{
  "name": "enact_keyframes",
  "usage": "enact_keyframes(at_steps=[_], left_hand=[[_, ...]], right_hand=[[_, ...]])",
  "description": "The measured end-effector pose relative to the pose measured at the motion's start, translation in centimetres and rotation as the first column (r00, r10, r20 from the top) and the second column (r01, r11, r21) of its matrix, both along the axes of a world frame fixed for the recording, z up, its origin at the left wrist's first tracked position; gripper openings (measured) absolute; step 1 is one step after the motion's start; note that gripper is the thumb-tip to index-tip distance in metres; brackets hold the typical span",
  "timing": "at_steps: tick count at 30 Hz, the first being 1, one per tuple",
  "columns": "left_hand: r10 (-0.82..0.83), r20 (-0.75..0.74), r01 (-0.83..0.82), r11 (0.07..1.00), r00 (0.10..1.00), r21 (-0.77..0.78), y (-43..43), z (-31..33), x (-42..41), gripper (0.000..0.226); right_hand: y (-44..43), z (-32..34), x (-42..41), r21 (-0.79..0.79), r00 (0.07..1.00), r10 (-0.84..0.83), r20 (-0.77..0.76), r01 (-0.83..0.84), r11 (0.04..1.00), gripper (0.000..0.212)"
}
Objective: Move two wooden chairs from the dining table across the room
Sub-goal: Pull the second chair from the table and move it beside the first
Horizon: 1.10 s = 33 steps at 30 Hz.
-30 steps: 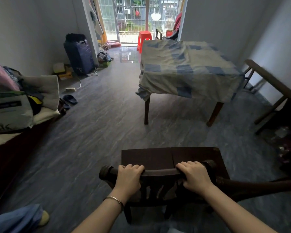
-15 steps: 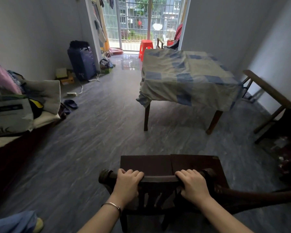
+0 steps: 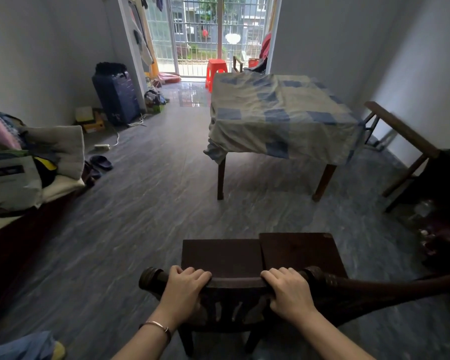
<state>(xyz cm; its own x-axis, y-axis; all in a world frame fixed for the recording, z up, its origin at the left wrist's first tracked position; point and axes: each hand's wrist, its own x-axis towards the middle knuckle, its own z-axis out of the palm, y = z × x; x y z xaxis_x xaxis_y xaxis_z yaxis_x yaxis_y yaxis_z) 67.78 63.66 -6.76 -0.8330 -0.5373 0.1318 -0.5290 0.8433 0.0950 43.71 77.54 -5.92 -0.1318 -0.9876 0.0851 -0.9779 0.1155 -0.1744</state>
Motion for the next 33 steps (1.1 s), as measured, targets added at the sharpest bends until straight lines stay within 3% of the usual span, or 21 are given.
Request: enact_keyframes(at_steps=[11,19,24,33], left_hand=[[-0.013,-0.009,0.014,0.998,1.000,0.055,2.3,-1.7,2.2,0.059],[-0.013,-0.059,0.017,0.998,0.998,0.063,1.4,-1.0,1.4,0.041],[-0.023,-0.047,0.027,0.996,0.999,0.087,0.4,-1.7,1.4,0.056],[-0.021,-0.028,0.023,0.995,0.999,0.095,-0.4,-1.9,0.1,0.050]], right_hand=[[3.1,-2.1,2.4,-0.054,1.000,-0.015,0.011,0.016,0.998,0.051],[1.8,-1.8,1.9,-0.052,0.997,-0.042,-0.062,0.038,0.998,0.058],[0.4,-1.8,2.1,-0.015,0.992,-0.058,-0.116,0.056,0.998,0.058],[-0.1,-1.5,1.2,0.029,0.986,-0.070,-0.153,0.075,0.997,0.056]])
